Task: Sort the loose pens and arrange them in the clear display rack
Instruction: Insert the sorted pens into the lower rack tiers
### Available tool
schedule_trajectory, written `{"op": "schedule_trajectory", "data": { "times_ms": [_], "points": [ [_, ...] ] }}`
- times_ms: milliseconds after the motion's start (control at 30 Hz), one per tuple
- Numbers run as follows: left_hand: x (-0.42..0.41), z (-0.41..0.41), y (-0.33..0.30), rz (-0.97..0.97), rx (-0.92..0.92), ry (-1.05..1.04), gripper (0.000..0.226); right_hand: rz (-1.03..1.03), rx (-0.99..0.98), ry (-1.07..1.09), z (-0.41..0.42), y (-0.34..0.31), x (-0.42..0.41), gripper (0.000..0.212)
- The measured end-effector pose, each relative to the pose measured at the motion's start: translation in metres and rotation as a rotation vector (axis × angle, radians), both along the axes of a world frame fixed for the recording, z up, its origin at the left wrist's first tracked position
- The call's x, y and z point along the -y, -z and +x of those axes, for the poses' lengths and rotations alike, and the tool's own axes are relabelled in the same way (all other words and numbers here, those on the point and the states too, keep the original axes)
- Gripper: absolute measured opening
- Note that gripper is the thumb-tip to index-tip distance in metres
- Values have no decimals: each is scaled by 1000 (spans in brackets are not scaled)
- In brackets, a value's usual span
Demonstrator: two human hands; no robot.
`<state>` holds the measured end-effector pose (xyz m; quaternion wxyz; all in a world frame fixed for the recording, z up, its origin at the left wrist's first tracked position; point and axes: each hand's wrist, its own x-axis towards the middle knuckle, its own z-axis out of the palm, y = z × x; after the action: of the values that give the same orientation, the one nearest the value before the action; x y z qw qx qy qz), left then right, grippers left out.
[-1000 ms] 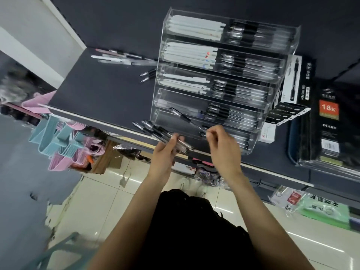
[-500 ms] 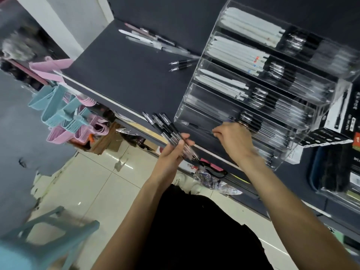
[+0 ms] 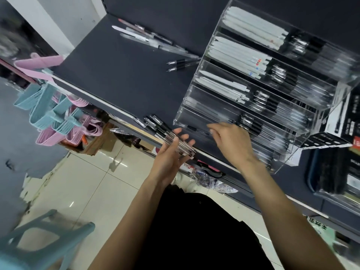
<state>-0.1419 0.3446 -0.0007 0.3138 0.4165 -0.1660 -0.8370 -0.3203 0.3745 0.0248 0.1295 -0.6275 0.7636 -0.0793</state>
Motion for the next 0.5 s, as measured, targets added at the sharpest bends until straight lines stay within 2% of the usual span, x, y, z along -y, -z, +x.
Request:
{"op": "schedule_trajectory", "data": {
  "times_ms": [67,133,300,400,500],
  "points": [
    [1,-4,-1,-7,5,-20,25,-94,177,41,18,-12,-6,21],
    [1,-8,-3,-36,12,-6,24,-77,281,51,36,-18,-11,18],
    [-3,-13,-5,-50,-26,-4,27,-29,398,126,48,-12,-14,16],
    [-5,-11,-6,-112,30,34,30,-22,323,135,35,-15,-18,12],
    [-1,-2,-5,-184,118,-2,28,-87,66,175,7,-19,-24,11]
  ]
}}
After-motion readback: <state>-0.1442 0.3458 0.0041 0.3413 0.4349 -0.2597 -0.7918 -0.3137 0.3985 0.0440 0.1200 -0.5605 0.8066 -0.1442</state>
